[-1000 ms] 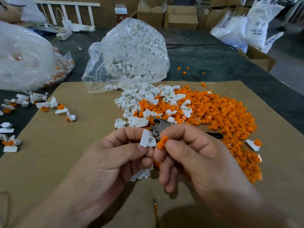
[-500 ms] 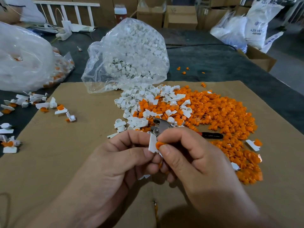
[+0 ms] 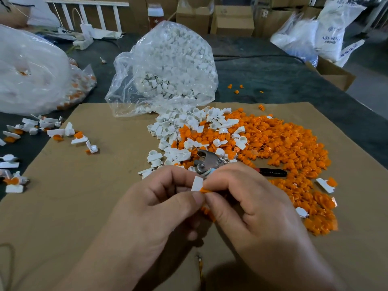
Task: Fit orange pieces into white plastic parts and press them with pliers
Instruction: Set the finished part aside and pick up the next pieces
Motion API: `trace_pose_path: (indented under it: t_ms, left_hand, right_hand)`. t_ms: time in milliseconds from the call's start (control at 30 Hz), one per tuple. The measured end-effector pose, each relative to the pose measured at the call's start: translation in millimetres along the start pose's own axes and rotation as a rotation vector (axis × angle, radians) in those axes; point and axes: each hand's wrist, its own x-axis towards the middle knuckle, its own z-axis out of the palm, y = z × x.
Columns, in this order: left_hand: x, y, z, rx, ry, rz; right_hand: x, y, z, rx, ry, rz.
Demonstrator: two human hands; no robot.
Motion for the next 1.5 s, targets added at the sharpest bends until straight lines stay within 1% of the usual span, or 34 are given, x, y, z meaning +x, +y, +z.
trace_pose_path:
  t_ms: [67, 133, 233, 333, 467, 567, 633, 733, 833, 933, 1000, 1133, 1300, 1367, 1400, 1500]
  left_hand:
    - [-1, 0, 2, -0.042, 0.011, -0.052]
    - [-1, -1, 1, -0.026, 0.025, -0.061]
    - [1, 0, 2, -0.021, 0.033, -0.025]
    - [2, 1, 2, -0.006, 0.043, 0.006]
    - [1, -2, 0, 0.022, 0.047, 0.044]
    - [-1, -1, -2, 0.12, 0.006, 0.106]
    - [-1, -2, -3, 0.201, 0.001, 0.144]
    - [-2, -2, -3, 0.242, -0.005, 0.169]
    - [-4, -4, -3, 0.291, -0.028, 0.173]
    - [-4, -6, -3, 0.374, 0.004, 0.184]
    - [-4, -6, -2, 0.428, 0.035, 0.197]
    - [-6, -4, -3, 0.604, 0.079, 0.234]
    - [-6, 0, -2, 0.536, 0.054, 0.175]
    - [-4, 1, -1, 0.505, 0.042, 0.149]
    - [-3, 1, -1, 0.486, 0.043, 0.14]
    - [2, 0, -6, 0.322, 0.102, 0.118]
  right_hand:
    - [0, 0, -1, -0.009, 0.0, -0.008]
    - [0, 0, -1, -0.017, 0.006, -0.006]
    - [0, 2, -1, -0.005, 0.034, 0.028]
    - [1, 0, -2, 0.036, 0.013, 0.031]
    - [1, -3, -3, 0.166, 0.016, 0.055]
    - [0, -3, -4, 0.164, 0.001, 0.072]
    - [-1, -1, -3, 0.272, -0.009, 0.159]
    - [0, 2, -1, 0.582, -0.073, 0.324]
    - [1, 8, 0, 0.799, -0.134, 0.431]
    - [3, 13, 0, 0.952, -0.174, 0.547]
    - [3, 15, -1, 0.977, -0.186, 0.587]
    - [3, 16, -1, 0.943, -0.194, 0.587]
    - [3, 13, -3, 0.935, -0.187, 0.577]
    - [3, 8, -4, 0.84, -0.164, 0.563]
    - [2, 8, -5, 0.683, -0.136, 0.506]
    - [2, 12, -15, -0.086, -0.039, 0.214]
